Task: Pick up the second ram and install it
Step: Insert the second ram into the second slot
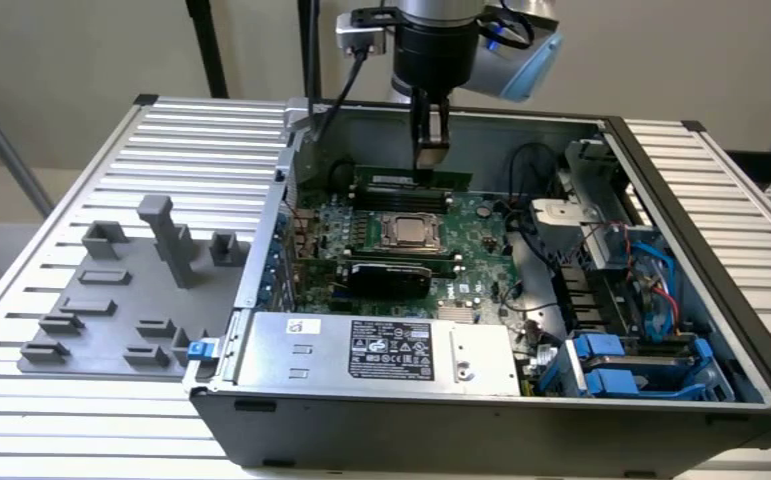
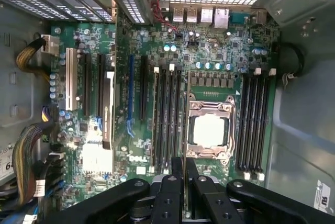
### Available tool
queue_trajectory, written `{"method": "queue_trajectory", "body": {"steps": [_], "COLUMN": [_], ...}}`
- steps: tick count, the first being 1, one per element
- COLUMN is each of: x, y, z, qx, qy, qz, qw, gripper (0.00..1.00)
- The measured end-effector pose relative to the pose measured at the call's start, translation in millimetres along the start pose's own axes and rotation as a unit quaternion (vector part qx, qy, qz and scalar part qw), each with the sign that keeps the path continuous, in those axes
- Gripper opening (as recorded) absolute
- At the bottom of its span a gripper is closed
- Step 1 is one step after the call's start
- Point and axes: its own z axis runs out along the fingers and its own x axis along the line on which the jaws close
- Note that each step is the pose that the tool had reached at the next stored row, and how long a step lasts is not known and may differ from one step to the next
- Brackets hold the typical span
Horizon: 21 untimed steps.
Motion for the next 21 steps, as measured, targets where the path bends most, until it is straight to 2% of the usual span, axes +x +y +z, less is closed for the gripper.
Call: {"method": "queue_trajectory", "body": {"steps": [14,17,21], "x": [5.1,5.1,5.2], "y": [1.0,1.2,1.8], "z": [25.5,30.9,37.2], "qx": [-0.0003,-0.0003,-0.0002], "qy": [0.0006,-0.0017,-0.0070], "qz": [0.022,0.022,0.023], "qw": [0.9998,0.9997,0.9997], "gripper": [0.14,0.14,0.14]}}
